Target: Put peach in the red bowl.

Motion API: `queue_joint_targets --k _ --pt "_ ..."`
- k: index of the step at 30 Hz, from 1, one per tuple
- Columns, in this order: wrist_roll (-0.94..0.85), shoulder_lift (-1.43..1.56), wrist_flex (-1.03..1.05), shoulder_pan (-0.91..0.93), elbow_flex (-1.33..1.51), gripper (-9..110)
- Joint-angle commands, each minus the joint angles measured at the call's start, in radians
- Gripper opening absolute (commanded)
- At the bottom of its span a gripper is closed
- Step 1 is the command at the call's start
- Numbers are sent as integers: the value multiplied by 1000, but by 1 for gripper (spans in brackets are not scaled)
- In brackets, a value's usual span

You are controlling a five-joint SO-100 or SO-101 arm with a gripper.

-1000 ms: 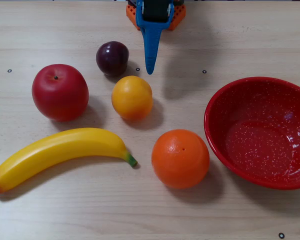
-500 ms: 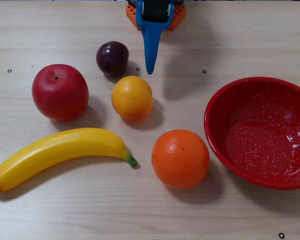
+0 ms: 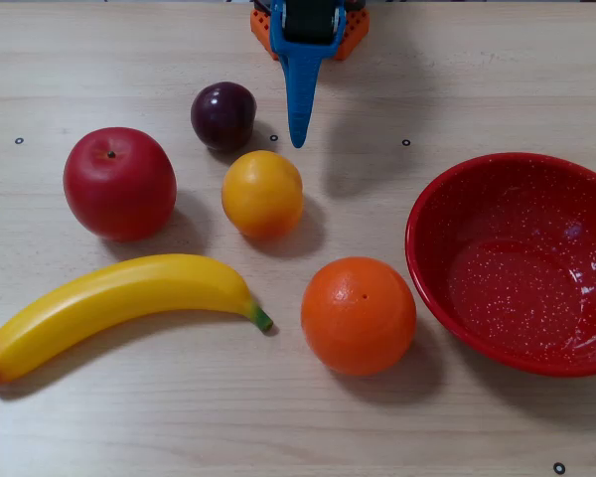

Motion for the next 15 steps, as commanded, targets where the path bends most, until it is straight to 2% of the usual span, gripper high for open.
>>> queue_joint_targets --k 1,15 --pt "11 20 -23 3 41 0" --pt "-2 20 -23 -5 41 0"
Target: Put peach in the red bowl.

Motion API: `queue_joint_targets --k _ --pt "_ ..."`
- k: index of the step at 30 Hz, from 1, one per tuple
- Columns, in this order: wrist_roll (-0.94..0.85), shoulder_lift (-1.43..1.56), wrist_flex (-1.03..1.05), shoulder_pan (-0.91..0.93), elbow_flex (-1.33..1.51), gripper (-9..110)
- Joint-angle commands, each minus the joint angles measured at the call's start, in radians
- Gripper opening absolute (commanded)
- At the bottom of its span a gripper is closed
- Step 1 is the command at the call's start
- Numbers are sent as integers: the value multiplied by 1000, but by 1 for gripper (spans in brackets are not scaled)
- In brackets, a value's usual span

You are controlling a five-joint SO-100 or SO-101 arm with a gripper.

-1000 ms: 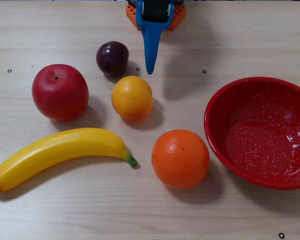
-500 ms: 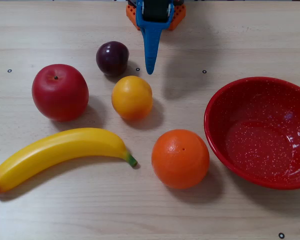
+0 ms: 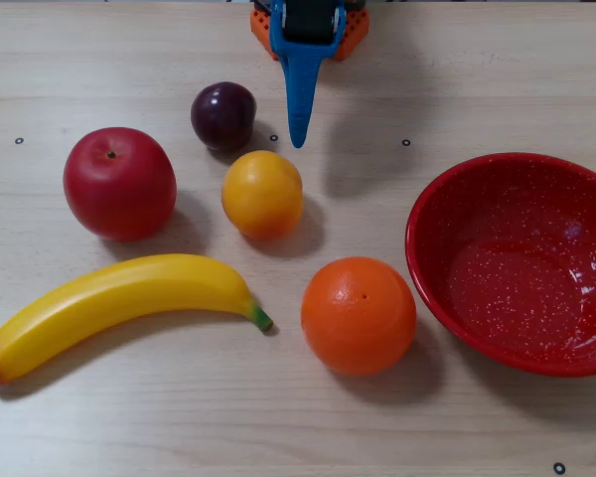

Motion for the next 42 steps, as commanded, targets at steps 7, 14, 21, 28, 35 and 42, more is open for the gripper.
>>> queue_joint_targets --k 7,14,21,28,35,42 --pt "-34 -6 -26 -17 25 0" --pt "-103 -114 17 -26 -115 0" --pt "-158 -209 166 -28 -321 0" --pt "-213 -255 342 -34 -528 0" --pt "-256 -367 531 3 -746 0" --pt "-279 -551 658 83 -957 0"
